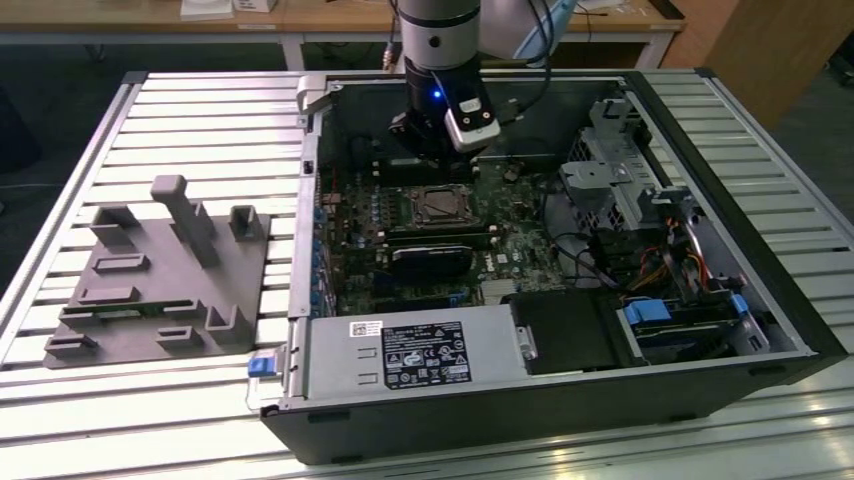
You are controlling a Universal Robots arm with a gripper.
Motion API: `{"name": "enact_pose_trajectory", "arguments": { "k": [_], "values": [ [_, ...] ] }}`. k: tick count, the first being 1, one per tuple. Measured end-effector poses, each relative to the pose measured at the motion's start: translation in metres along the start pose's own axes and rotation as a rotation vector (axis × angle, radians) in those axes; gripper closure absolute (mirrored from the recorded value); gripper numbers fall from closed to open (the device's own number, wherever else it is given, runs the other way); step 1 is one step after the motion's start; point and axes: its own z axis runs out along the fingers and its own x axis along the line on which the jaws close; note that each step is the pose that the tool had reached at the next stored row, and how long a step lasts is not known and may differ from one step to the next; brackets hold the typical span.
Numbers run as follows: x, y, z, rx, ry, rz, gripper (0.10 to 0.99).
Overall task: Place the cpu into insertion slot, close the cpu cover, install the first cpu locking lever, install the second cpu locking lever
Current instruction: 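Install the second cpu locking lever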
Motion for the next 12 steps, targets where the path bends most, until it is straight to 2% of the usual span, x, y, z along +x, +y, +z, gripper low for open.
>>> {"name": "enact_pose_trajectory", "arguments": {
  "k": [2,6,8,12],
  "values": [
    [-0.0001,0.0001,-0.0007,0.002,-0.0007,0.000,0.980],
    [-0.0003,-0.0004,-0.0008,0.019,-0.0051,-0.002,0.980],
    [-0.0007,-0.0022,-0.0011,0.025,-0.0067,-0.003,0.980],
    [-0.0024,-0.0085,-0.0011,0.031,-0.0083,-0.003,0.980]
  ]
}}
